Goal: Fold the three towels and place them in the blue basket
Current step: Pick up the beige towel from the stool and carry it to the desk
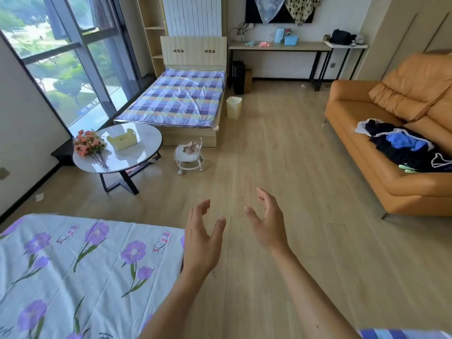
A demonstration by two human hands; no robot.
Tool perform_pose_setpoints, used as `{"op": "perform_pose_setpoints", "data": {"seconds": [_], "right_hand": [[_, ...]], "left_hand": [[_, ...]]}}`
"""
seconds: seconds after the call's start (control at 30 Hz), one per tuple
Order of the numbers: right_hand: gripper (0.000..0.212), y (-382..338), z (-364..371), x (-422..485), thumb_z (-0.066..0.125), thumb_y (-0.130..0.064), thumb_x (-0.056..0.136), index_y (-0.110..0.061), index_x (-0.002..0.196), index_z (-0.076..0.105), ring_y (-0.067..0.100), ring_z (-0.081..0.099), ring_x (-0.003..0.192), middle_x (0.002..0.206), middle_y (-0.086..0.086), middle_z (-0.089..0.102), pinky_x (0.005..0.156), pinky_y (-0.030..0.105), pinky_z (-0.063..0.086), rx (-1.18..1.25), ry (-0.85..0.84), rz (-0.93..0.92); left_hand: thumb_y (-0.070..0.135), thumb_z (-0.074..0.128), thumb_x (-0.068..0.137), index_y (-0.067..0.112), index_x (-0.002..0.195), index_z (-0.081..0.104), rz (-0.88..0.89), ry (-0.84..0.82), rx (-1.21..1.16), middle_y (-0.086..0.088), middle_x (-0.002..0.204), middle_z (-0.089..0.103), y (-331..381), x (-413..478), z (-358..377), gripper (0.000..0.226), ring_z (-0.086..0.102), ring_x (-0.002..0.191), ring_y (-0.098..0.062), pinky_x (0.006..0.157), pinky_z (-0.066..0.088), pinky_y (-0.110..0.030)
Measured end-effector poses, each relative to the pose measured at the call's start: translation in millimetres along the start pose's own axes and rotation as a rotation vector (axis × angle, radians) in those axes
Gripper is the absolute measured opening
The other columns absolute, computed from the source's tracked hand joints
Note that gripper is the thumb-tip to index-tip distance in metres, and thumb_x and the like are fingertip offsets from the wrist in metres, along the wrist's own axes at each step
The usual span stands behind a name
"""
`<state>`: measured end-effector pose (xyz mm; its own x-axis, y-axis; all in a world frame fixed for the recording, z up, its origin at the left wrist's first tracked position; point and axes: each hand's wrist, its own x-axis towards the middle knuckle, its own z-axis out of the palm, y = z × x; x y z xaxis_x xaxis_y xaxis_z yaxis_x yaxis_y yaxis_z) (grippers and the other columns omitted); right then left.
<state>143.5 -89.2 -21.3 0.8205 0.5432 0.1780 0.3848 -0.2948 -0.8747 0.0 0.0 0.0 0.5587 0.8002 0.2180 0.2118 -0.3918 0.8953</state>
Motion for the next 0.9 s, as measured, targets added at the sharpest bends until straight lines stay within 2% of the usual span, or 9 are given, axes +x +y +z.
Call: {"op": "perform_pose_setpoints", "data": {"seconds": [0.17,0.37,0.67,0.9], "right_hand": [[0.062,21.5,15.7,70.6,0.066,-0.033,0.092,-0.022,0.148,0.041,0.010,0.045,0.137,0.148,-0.004,0.048,0.112,0.036,0.040,0.046,-0.043,0.050],[0.060,39.7,28.3,188.7,0.066,-0.029,0.093,-0.023,0.147,0.042,0.007,0.047,0.133,0.146,-0.006,0.049,0.108,0.027,0.038,0.090,-0.112,0.014],[0.058,53.5,51.6,337.9,0.064,-0.030,0.093,-0.026,0.146,0.042,0.002,0.046,0.129,0.132,-0.019,0.046,0.108,0.030,0.040,0.117,-0.258,0.017],[0.056,71.3,106.2,449.4,0.065,-0.027,0.092,-0.025,0.144,0.045,0.004,0.049,0.129,0.131,-0.018,0.048,0.108,0.031,0.042,0.124,-0.315,0.031]], "left_hand": [[0.026,0.066,0.092,0.026,0.126,0.055,-0.063,0.013,-0.030,0.019,0.127,0.058,-14.4,61.9,37.4,0.035,0.054,0.120,-0.001,0.102,0.048,-0.041],[0.027,0.065,0.093,0.025,0.125,0.057,-0.094,0.079,-0.011,0.018,0.126,0.059,-18.5,158.7,88.9,0.034,0.054,0.118,0.000,0.102,0.048,-0.039],[0.026,0.065,0.093,0.023,0.121,0.059,-0.162,0.177,-0.014,0.015,0.122,0.062,-19.8,289.4,146.4,0.029,0.056,0.115,-0.001,0.099,0.050,-0.037],[0.026,0.064,0.094,0.023,0.120,0.060,-0.230,0.201,-0.039,0.015,0.121,0.062,-58.0,404.1,173.9,0.027,0.057,0.116,-0.003,0.099,0.050,-0.038]]}}
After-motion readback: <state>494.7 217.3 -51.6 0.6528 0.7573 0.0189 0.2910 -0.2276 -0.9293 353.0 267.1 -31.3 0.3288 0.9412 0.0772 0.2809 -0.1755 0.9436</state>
